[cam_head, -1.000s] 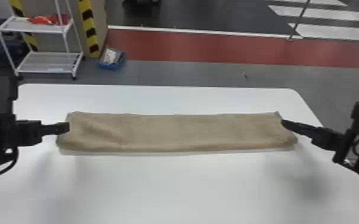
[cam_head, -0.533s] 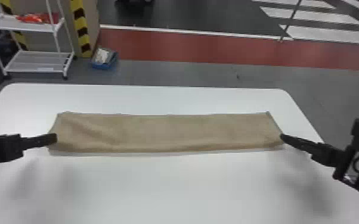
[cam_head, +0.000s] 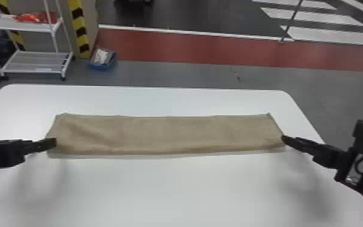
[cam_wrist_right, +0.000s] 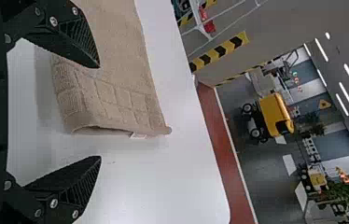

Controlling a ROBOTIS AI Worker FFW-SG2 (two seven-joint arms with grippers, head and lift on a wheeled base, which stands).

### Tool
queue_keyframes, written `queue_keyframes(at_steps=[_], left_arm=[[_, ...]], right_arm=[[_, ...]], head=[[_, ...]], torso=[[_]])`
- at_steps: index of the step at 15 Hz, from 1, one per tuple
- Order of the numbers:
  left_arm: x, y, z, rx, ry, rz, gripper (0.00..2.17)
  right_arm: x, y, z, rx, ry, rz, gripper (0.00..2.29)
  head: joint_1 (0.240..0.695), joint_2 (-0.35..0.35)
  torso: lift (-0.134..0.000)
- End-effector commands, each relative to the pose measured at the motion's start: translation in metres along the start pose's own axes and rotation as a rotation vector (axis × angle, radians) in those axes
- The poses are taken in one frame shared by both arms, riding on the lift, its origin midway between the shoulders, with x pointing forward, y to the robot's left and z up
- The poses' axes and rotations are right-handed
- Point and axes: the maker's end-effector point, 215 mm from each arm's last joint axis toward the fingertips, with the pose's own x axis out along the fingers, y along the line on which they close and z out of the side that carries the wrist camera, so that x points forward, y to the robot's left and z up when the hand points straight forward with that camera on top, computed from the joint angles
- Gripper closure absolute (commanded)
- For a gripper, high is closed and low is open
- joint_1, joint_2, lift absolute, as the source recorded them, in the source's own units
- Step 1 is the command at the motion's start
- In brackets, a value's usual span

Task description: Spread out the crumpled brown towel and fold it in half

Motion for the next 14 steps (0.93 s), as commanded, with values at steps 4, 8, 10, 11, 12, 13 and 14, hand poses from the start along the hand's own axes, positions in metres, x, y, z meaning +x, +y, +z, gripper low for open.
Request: queue_keyframes(at_steps=[4,8,10,11,12,13,14], left_arm=[[-0.002,-0.003,-0.013,-0.005,0.034,-0.015,0.48],[-0.002,-0.008,-0.012,-0.01,0.032,-0.042,0.48],[-0.002,-0.009,-0.012,-0.009,0.034,-0.042,0.73],[-0.002,-0.009,-0.012,-0.01,0.034,-0.043,0.92],[-0.003,-0.007,-0.013,-0.013,0.035,-0.039,1.02],[-0.005,-0.006,-0.016,-0.016,0.048,-0.036,1.02],[-0.006,-0.006,-0.017,-0.017,0.05,-0.036,1.02]], right_arm=[[0.018,0.01,-0.001,-0.067,0.064,-0.003,0.46],[0.018,0.004,-0.006,-0.065,0.097,-0.017,0.66],[0.015,0.003,-0.005,-0.06,0.104,-0.014,1.15],[0.015,0.005,-0.005,-0.058,0.104,-0.004,1.4],[0.015,0.007,-0.003,-0.058,0.101,0.005,1.55],[0.013,0.006,-0.002,-0.055,0.097,0.006,1.63],[0.013,0.005,-0.002,-0.051,0.096,0.005,1.65]], head=[[0.695,-0.142],[0.695,-0.145],[0.695,-0.149],[0.695,-0.15],[0.695,-0.151],[0.695,-0.151],[0.695,-0.149]], torso=[[-0.123],[-0.123],[-0.123],[-0.123],[-0.123],[-0.123],[-0.123]])
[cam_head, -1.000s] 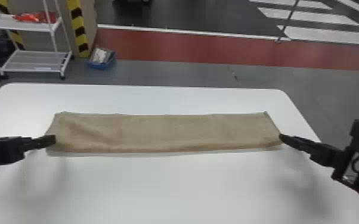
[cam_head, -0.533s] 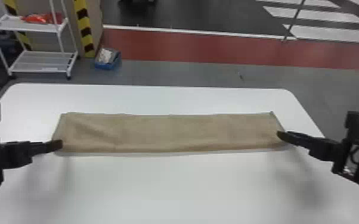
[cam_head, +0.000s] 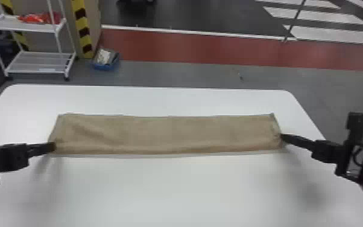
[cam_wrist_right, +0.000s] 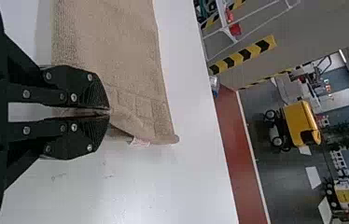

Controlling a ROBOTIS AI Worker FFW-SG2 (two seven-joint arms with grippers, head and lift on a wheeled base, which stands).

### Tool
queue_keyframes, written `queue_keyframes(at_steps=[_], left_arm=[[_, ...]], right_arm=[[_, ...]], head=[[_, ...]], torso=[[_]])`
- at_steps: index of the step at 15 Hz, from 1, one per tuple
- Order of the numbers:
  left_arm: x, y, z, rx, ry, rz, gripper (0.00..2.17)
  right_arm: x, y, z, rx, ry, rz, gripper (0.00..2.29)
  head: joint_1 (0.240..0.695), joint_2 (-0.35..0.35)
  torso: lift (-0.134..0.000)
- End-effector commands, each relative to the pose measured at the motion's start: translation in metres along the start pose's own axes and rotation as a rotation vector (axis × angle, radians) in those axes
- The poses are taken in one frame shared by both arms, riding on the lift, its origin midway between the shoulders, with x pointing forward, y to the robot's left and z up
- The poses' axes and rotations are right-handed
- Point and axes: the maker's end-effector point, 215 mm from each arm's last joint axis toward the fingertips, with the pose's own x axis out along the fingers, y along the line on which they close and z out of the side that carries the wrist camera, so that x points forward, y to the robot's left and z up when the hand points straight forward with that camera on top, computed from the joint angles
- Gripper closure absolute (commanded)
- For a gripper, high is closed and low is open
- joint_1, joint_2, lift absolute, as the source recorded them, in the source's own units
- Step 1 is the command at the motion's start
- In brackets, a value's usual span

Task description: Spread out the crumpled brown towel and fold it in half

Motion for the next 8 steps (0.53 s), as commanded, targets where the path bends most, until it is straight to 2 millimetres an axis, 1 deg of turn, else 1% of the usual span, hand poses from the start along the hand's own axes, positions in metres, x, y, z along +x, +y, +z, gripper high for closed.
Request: queue_keyframes(at_steps=[1,3,6,8], left_arm=[[-0.004,0.002,-0.004,-0.002,0.01,0.006,1.02],[-0.008,0.001,-0.006,-0.002,0.016,0.006,1.02],[-0.02,0.002,-0.009,-0.001,0.02,0.014,1.02],[-0.029,0.005,-0.013,0.001,0.022,0.021,1.02]], right_arm=[[-0.001,-0.001,0.003,0.007,-0.008,0.002,1.65],[-0.002,0.003,0.0,0.036,-0.003,0.023,1.65],[-0.008,0.011,-0.012,0.064,0.028,0.037,1.65],[-0.017,0.017,-0.018,0.078,0.032,0.051,1.65]], head=[[0.695,-0.149],[0.695,-0.149],[0.695,-0.145],[0.695,-0.14]], torso=[[-0.123],[-0.123],[-0.123],[-0.123]])
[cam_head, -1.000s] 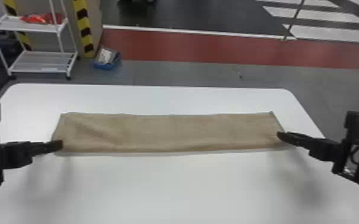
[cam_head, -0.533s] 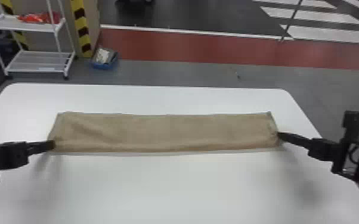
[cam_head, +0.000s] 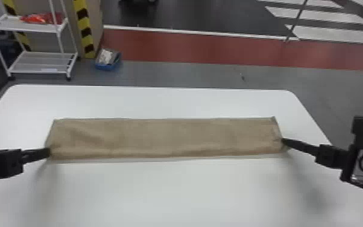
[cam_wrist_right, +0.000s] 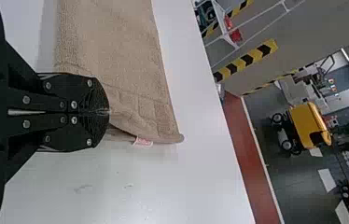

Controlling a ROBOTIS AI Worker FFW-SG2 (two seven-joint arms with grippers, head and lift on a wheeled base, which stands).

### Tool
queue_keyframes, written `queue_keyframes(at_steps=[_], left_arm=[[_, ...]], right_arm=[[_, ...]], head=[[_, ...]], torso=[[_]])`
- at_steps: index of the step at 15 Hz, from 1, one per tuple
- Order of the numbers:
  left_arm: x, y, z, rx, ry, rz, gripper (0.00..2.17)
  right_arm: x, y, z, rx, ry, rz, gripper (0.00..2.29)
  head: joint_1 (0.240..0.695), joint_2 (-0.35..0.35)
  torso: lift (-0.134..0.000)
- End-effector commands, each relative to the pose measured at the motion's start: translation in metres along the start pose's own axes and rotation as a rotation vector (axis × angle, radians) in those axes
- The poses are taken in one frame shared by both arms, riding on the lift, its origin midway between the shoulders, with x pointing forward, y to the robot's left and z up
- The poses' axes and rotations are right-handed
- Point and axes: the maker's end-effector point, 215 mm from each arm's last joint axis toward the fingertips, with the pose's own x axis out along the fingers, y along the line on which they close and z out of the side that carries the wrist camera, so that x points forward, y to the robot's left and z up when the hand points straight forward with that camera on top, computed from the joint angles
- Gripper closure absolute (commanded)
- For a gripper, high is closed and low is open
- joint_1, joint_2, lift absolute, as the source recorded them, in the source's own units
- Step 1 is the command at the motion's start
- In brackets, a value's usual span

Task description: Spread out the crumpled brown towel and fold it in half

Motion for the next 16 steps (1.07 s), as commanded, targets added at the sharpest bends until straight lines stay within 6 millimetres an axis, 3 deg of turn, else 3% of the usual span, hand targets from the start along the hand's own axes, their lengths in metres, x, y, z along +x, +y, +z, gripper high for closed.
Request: queue_keyframes(at_steps=[1,4,8,9,10,11,12,13,15,16], left_arm=[[-0.013,0.006,-0.001,-0.006,-0.006,0.011,1.02],[-0.025,0.006,-0.013,-0.019,0.017,0.001,1.02],[-0.026,0.01,-0.024,-0.016,0.041,0.019,1.02],[-0.025,0.011,-0.025,-0.011,0.043,0.027,0.92],[-0.025,0.011,-0.026,-0.009,0.044,0.027,0.4],[-0.026,0.012,-0.031,-0.011,0.049,0.028,0.12],[-0.03,0.016,-0.027,-0.002,0.042,0.043,0.12],[-0.032,0.018,-0.025,0.007,0.037,0.056,0.12],[-0.042,0.027,-0.02,0.004,0.017,0.074,0.12],[-0.045,0.03,-0.015,0.004,0.004,0.083,0.12]], right_arm=[[-0.009,0.005,-0.008,0.015,0.012,0.005,1.65],[-0.028,0.001,-0.012,0.025,0.003,-0.002,1.65],[-0.037,-0.005,-0.013,0.041,0.003,-0.014,1.65],[-0.034,-0.003,-0.015,0.04,0.01,-0.012,1.51],[-0.032,-0.003,-0.017,0.034,0.016,-0.016,1.16],[-0.032,-0.003,-0.018,0.032,0.02,-0.017,0.91],[-0.032,-0.003,-0.019,0.034,0.02,-0.019,0.54],[-0.032,-0.004,-0.018,0.034,0.018,-0.019,0.37],[-0.035,-0.005,-0.019,0.045,0.015,-0.02,0.09],[-0.037,-0.002,-0.012,0.036,0.003,-0.018,0.07]], head=[[0.695,-0.138],[0.695,-0.133],[0.695,-0.148],[0.695,-0.151],[0.695,-0.151],[0.695,-0.15],[0.695,-0.148],[0.695,-0.146],[0.695,-0.14],[0.695,-0.138]], torso=[[-0.123],[-0.123],[-0.123],[-0.123],[-0.123],[-0.123],[-0.123],[-0.123],[-0.123],[-0.123]])
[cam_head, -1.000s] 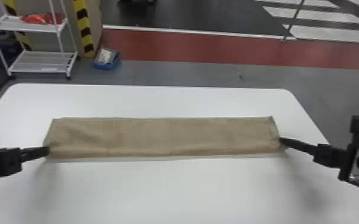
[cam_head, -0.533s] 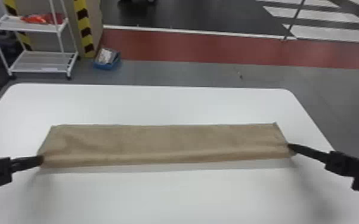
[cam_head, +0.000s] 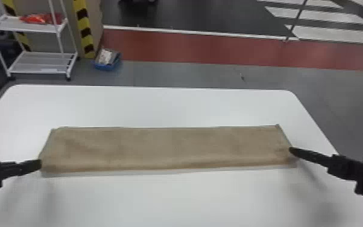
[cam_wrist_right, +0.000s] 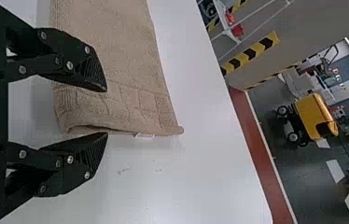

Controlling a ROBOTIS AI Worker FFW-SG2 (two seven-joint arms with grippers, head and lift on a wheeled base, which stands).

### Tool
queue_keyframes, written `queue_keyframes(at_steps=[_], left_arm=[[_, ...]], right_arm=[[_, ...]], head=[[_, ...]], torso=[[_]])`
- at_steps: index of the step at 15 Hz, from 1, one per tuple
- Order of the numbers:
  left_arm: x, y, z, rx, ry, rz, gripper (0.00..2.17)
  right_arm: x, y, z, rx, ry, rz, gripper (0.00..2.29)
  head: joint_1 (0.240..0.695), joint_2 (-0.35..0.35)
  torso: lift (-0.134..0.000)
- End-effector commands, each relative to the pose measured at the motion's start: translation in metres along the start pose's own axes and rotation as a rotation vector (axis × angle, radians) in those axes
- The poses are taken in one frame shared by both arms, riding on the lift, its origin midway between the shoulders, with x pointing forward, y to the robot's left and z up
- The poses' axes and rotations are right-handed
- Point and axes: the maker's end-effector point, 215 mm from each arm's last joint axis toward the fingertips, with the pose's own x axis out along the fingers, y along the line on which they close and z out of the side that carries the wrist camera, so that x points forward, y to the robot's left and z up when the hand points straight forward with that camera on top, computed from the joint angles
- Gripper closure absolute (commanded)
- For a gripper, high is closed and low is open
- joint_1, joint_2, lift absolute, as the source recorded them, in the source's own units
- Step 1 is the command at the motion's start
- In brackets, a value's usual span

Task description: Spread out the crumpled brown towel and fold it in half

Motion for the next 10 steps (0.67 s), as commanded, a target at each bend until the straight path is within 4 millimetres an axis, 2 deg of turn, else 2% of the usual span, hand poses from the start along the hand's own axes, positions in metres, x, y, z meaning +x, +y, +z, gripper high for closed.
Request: queue_keyframes(at_steps=[1,5,6,8,10], left_arm=[[-0.009,0.011,0.012,-0.002,-0.037,0.024,0.12],[-0.011,0.015,0.062,0.018,-0.112,0.024,0.12],[-0.006,0.013,0.071,0.023,-0.111,0.018,0.12],[0.009,0.004,0.102,0.051,-0.116,0.011,0.13],[0.025,-0.008,0.108,0.065,-0.051,0.0,0.13]], right_arm=[[-0.007,-0.002,0.012,0.002,-0.024,-0.007,0.07],[-0.005,0.007,0.049,0.006,-0.052,0.003,0.07],[-0.001,0.011,0.059,-0.008,-0.057,0.005,0.08],[0.011,0.017,0.083,-0.057,-0.054,-0.004,0.09],[0.024,0.023,0.093,-0.13,-0.007,-0.021,0.1]], head=[[0.695,-0.131],[0.695,-0.119],[0.695,-0.111],[0.695,-0.105],[0.695,-0.101]], torso=[[-0.123],[-0.123],[-0.123],[-0.123],[-0.123]])
